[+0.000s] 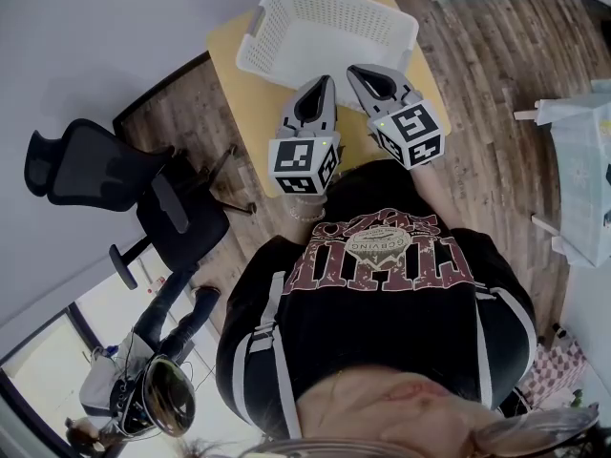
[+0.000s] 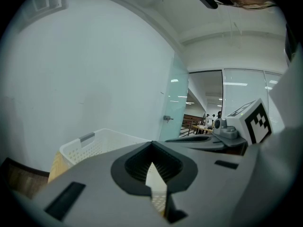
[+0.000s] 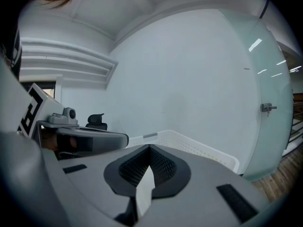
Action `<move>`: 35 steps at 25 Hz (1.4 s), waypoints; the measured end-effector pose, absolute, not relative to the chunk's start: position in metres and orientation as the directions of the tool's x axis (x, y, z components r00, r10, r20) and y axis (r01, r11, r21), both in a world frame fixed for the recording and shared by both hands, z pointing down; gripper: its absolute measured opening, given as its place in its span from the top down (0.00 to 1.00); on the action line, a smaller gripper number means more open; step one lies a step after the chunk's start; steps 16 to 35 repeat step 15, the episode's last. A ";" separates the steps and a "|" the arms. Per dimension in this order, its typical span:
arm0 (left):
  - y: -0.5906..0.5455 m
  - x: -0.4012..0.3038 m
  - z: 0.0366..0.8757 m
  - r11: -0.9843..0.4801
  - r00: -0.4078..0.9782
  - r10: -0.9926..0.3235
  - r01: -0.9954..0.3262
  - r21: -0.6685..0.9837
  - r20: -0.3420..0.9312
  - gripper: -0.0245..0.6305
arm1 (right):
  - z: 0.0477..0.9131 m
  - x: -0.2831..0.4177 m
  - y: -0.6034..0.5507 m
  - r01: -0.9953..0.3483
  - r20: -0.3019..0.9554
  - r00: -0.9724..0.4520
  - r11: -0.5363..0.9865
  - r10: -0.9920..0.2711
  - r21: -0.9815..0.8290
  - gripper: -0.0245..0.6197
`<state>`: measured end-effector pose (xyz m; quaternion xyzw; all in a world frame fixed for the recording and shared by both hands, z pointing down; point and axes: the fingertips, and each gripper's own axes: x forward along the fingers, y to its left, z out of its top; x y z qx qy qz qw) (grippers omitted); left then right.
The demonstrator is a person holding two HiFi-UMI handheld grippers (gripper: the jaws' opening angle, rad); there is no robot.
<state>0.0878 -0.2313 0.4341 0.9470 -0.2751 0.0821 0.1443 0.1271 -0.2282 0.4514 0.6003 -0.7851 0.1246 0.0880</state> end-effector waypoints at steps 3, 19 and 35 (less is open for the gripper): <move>-0.232 0.088 0.434 -0.807 0.835 -0.497 -0.545 0.228 0.237 0.89 | 0.451 0.127 -0.229 -0.964 0.289 -0.266 0.250 -0.920 -0.091 0.94; -0.240 0.087 0.440 -0.806 0.834 -0.494 -0.545 0.232 0.246 0.89 | 0.455 0.126 -0.237 -0.963 0.286 -0.268 0.252 -0.920 -0.094 0.94; -0.240 0.087 0.440 -0.806 0.834 -0.494 -0.545 0.232 0.246 0.89 | 0.455 0.126 -0.237 -0.963 0.286 -0.268 0.252 -0.920 -0.094 0.94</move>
